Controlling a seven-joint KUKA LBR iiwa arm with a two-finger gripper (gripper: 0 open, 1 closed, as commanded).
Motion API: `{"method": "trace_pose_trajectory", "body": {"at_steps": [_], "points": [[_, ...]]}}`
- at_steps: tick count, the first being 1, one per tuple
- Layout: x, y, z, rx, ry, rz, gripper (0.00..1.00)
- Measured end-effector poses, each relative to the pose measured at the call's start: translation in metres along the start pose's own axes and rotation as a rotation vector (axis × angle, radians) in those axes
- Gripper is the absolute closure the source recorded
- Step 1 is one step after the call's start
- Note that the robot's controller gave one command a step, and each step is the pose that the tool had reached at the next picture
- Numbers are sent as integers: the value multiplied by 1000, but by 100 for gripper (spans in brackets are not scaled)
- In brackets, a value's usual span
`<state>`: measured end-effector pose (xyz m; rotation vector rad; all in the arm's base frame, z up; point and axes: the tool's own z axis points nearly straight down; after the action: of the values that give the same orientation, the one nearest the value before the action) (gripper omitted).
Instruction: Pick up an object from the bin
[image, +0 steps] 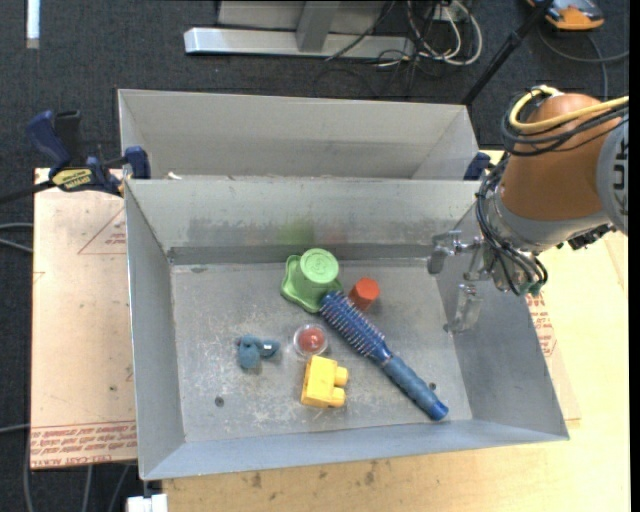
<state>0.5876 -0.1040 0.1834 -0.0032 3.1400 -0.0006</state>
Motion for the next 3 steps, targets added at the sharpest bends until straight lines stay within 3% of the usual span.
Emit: {"method": "trace_pose_trajectory", "body": {"at_steps": [1, 2, 3], "points": [[21, 77, 54, -5, 6, -107, 0], [47, 117, 117, -4, 6, -32, 0], [45, 114, 114, -2, 2, -30, 100]]}}
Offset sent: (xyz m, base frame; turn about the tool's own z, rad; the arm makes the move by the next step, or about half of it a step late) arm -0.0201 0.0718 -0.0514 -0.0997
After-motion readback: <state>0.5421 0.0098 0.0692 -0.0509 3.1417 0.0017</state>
